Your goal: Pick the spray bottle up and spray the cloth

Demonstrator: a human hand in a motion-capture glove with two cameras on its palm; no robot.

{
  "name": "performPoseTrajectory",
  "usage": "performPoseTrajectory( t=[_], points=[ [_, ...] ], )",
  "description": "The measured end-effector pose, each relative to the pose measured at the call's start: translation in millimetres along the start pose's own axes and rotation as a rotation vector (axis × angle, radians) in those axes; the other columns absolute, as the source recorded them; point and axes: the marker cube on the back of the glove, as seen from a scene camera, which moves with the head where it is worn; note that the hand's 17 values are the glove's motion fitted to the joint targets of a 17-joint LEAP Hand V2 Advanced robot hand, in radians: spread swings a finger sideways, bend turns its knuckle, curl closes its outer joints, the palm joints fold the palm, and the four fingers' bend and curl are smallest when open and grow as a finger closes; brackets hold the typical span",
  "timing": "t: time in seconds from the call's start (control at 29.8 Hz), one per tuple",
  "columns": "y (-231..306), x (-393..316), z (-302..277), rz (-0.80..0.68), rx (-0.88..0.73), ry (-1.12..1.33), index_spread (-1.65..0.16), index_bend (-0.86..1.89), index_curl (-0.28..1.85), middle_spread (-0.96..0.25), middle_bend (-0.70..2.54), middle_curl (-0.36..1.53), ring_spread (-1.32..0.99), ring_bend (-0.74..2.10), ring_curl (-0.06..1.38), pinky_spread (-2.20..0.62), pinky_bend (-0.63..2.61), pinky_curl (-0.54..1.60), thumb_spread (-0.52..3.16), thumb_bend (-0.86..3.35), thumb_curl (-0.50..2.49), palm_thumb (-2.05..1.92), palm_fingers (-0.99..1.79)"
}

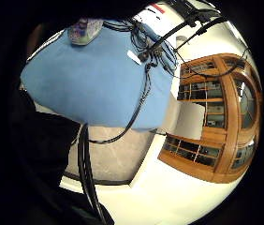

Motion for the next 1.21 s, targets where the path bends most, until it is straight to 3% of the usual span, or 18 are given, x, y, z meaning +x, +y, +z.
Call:
performPoseTrajectory(
  t=[0.84, 1.21],
  points=[
    [-126, 46, -11, 0.026, 0.060, -0.183, -0.34, 0.09, 0.20, 0.00, 0.24, 0.31, -0.03, 0.49, 0.30, 0.21, 0.36, 0.30, 1.17, 0.03, 0.25, 0.48, 0.46],
    [-181, 45, -1, 0.064, 0.117, -0.636, -0.31, 0.11, 0.19, 0.00, 0.38, 0.37, -0.04, 0.52, 0.32, 0.19, 0.30, 0.31, 1.16, -0.01, 0.27, 0.50, 0.62]
  ],
)
